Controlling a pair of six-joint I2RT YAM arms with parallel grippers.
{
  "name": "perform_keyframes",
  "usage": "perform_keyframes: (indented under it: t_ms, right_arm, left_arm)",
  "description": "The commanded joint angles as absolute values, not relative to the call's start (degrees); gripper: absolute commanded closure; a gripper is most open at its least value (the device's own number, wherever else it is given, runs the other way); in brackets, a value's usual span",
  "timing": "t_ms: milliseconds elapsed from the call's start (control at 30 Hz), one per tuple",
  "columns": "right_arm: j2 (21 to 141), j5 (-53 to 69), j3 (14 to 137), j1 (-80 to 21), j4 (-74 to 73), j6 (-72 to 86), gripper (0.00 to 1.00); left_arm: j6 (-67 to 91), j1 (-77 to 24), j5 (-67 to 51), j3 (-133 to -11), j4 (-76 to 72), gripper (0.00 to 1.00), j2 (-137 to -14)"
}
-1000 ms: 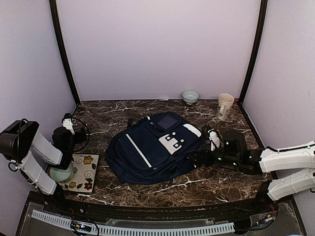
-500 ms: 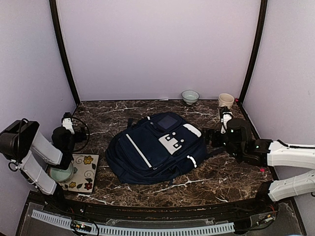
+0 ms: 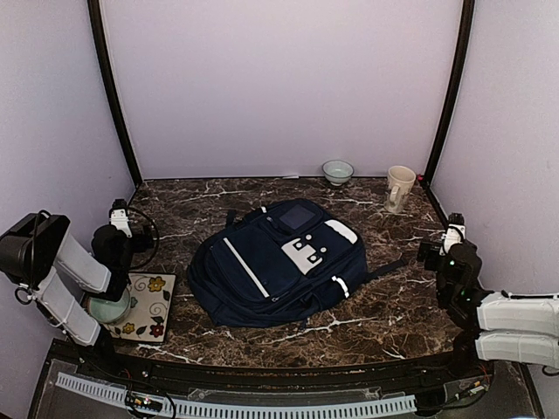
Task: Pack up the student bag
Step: Focus on the center of the board.
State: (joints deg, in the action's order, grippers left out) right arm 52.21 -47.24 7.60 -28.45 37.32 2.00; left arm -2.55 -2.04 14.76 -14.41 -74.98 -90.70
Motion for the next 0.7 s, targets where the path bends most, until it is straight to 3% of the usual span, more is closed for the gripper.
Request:
perform_keyframes:
  t_ms: [0, 167, 433, 500, 567, 667]
  right_arm:
    - [54.21, -32.42, -0.03, -17.58, 64.94, -2.76, 0.0]
    - [67.21, -24.95, 1.4, -8.34, 72.83, -2.61, 0.0]
    - [89.26, -15.23, 7.05, -2.41, 87.72, 1.26, 0.0]
    - [86.98, -13.83, 8.29, -2.21, 80.98, 1.44, 0.0]
    - [88.14, -12.4, 10.81, -1.81, 78.5, 1.14, 0.07]
    - [87.6, -18.85, 12.15, -1.54, 75.06, 4.21, 0.0]
  left_arm:
    - [-2.54, -1.9, 14.35, -13.8, -76.44, 0.01, -90.44]
    - [-2.55, -1.89, 14.3, -13.8, -76.47, 0.02, -90.43]
    - [-2.63, -1.87, 14.25, -13.73, -76.47, 0.01, -90.43]
    - [-2.65, -1.92, 14.28, -13.72, -76.57, 0.01, -90.45]
    - [-2.59, -1.88, 14.24, -13.72, -76.49, 0.02, -90.44]
    - [-2.56, -1.92, 14.25, -13.8, -76.48, 0.02, -90.44]
